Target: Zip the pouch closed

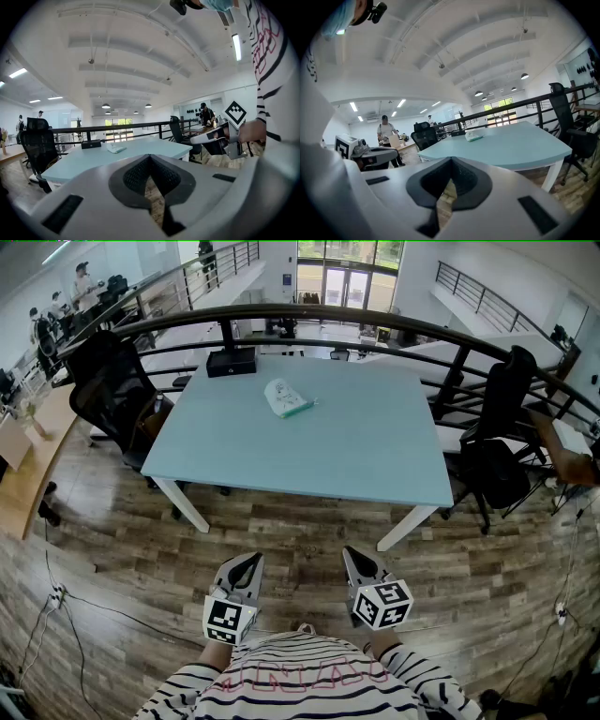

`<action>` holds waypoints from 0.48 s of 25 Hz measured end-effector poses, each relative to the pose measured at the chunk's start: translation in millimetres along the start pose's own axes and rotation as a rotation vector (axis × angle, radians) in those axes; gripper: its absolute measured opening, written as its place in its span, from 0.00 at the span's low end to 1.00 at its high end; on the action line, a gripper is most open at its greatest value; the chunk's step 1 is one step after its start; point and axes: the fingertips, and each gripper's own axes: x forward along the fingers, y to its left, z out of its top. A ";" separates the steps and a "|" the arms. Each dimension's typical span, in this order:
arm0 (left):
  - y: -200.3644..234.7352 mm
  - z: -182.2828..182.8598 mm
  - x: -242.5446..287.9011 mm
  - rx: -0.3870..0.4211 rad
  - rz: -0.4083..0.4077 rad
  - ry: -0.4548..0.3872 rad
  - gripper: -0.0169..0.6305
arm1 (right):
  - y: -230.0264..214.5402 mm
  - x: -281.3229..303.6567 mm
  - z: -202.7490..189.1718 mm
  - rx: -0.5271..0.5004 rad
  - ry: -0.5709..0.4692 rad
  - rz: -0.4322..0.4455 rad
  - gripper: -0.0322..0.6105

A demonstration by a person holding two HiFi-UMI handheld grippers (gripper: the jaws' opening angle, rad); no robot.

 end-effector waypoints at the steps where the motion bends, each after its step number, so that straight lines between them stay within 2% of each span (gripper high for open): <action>1: -0.6 0.8 0.6 0.009 -0.003 -0.003 0.06 | -0.6 0.8 -0.1 -0.003 0.002 0.001 0.09; 8: -1.1 1.0 7.0 0.009 -0.001 -0.003 0.06 | -8.4 6.0 -2.9 -0.007 0.014 0.005 0.09; 12: -3.0 1.5 14.9 -0.006 -0.004 -0.016 0.06 | -9.7 11.8 -0.3 -0.006 -0.003 0.054 0.09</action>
